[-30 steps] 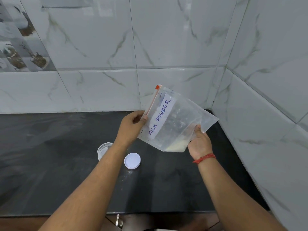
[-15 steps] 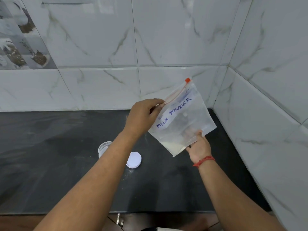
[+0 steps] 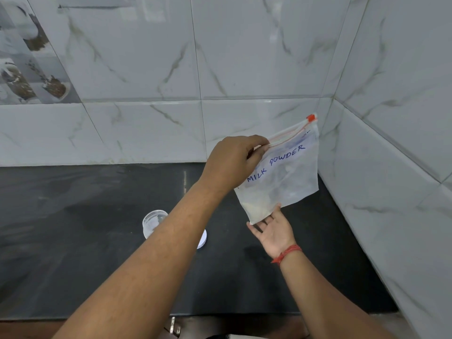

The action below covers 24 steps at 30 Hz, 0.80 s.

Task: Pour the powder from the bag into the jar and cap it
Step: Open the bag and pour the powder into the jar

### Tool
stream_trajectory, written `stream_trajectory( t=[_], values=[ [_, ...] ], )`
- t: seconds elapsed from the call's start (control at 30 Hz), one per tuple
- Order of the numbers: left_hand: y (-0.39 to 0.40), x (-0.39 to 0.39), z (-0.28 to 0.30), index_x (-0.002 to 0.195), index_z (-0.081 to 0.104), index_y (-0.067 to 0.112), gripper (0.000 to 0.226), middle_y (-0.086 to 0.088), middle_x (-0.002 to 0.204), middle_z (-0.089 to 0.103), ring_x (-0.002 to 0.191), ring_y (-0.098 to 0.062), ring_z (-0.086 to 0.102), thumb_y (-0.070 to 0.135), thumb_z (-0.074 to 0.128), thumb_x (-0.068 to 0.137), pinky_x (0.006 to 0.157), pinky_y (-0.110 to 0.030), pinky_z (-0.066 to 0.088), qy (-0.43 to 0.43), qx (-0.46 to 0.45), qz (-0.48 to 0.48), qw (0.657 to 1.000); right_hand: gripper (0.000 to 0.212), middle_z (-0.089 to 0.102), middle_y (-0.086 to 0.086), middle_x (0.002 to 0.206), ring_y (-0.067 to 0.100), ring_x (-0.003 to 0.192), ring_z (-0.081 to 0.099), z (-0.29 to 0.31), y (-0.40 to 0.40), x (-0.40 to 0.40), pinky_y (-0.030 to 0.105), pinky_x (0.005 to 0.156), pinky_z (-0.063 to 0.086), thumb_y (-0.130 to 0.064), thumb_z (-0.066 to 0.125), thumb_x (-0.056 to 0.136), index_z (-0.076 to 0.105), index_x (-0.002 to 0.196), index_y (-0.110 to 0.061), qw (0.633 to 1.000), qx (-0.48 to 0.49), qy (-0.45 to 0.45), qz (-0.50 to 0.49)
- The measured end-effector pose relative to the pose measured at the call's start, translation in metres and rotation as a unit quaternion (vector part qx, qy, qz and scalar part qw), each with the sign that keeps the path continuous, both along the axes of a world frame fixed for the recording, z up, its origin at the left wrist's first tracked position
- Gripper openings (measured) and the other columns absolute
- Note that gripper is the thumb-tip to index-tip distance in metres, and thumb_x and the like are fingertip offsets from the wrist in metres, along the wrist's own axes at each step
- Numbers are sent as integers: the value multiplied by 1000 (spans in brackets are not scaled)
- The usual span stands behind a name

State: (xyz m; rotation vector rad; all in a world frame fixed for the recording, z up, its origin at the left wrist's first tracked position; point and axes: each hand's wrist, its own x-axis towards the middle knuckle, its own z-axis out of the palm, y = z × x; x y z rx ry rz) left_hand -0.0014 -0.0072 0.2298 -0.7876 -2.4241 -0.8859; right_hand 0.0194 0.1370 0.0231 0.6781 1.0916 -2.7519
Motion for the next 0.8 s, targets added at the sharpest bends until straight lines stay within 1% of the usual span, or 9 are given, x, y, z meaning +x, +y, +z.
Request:
stream_trajectory(
  t=[0.07,0.13,0.23,0.37,0.43,0.5,0.63,0.73,0.8],
  values=[
    [1,-1,1,116,76,19,24,20,56,46,58,-9,47,32,59,104,63,-26,39,-3,0,2,1000,47,72,6,124,29,119,64,1,-1,1,52,107,45,-54,43,101,60,131,-21,1000,-22,11,-11],
    [1,-2,2,116,76,19,25,21,54,43,54,-5,46,32,59,104,62,-26,36,-3,-3,4,1000,45,71,8,126,32,117,66,4,-2,1,49,102,50,-49,42,103,59,132,-19,998,-42,26,-35],
    [-2,-2,4,115,76,19,24,22,54,43,55,-7,46,31,59,104,63,-25,35,-2,-7,3,1000,39,73,7,122,29,105,72,8,-2,1,41,79,60,-43,40,105,59,129,-20,995,-34,46,-81],
    [-6,-3,7,111,77,20,22,20,52,45,53,0,49,32,61,103,61,-22,36,-25,17,9,999,33,73,1,117,25,102,70,12,0,3,35,68,57,-45,42,104,62,124,-26,994,7,40,-97],
    [-8,-3,8,104,78,20,21,18,53,50,54,2,50,33,61,103,58,-17,34,-66,46,-9,997,31,72,0,116,23,99,68,15,0,3,33,66,53,-46,43,104,64,118,-29,995,15,35,-97],
    [-12,-2,7,99,77,20,24,15,63,57,59,0,49,31,57,105,59,-13,35,-119,75,-44,989,28,72,-2,111,22,94,65,18,1,4,32,64,49,-46,43,104,64,114,-31,995,25,25,-98],
    [-30,-5,2,100,75,27,28,8,87,72,84,-8,64,18,49,108,81,-24,52,-217,162,-90,958,28,69,1,116,25,98,62,18,5,7,30,62,49,-44,48,103,62,123,-30,994,29,11,-102],
    [-42,-7,-4,106,73,29,42,12,95,77,97,-7,69,-4,47,102,95,-24,51,-262,170,-122,942,30,67,5,127,29,105,61,16,6,5,26,54,49,-45,49,101,63,124,-31,996,24,4,-90],
    [-45,-6,-7,114,71,27,52,11,103,77,106,-7,70,-14,46,95,102,-25,50,-288,161,-129,935,30,68,6,127,28,102,63,18,5,5,24,48,48,-44,50,101,64,124,-30,997,15,6,-69]
  ],
)
